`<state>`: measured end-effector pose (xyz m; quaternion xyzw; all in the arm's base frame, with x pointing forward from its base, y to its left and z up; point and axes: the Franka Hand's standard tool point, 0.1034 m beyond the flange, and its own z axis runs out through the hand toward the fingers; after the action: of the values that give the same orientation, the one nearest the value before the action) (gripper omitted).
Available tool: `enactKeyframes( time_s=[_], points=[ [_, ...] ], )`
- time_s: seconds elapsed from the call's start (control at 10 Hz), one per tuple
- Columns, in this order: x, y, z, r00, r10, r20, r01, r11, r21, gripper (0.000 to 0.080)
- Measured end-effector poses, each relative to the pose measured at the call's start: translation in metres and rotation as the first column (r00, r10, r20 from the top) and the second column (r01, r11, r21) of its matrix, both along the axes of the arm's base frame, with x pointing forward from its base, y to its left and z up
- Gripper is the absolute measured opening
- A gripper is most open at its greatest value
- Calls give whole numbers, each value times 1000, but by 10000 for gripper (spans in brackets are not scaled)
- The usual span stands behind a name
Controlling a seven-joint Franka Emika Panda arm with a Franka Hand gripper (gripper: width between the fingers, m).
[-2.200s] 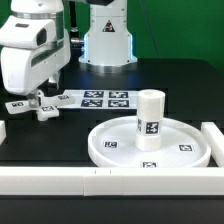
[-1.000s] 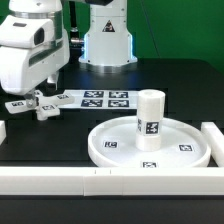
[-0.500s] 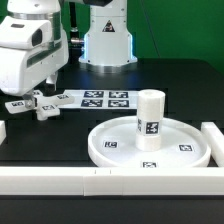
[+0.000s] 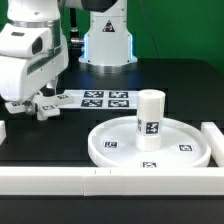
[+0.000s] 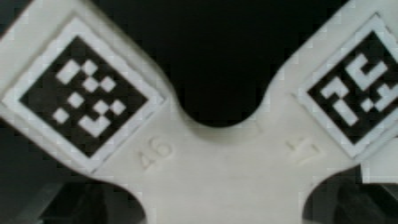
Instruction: Assemble round table
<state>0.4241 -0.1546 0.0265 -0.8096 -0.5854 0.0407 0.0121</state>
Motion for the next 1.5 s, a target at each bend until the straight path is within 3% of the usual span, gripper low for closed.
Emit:
enactKeyframes(
  time_s=[0.2,0.3,0.4,0.5,0.7,0.9,1.2,1.5],
  points=[
    [0,0,0,1000,0,-1,0,1000,0,649],
    [0,0,0,1000,0,-1,0,1000,0,514],
    [0,0,-1,1000,0,-1,0,1000,0,514],
    [0,0,-1,1000,1,-1,-1,1000,0,442],
    [0,1,-1,1000,2,-1,-2,1000,0,443],
    [7,14,6,1000,7,8,-7,1000,-5,443],
    [17,65,22,998,-64,25,65,998,-16,443],
    [31,139,62,974,-228,8,228,973,-28,443]
  ],
)
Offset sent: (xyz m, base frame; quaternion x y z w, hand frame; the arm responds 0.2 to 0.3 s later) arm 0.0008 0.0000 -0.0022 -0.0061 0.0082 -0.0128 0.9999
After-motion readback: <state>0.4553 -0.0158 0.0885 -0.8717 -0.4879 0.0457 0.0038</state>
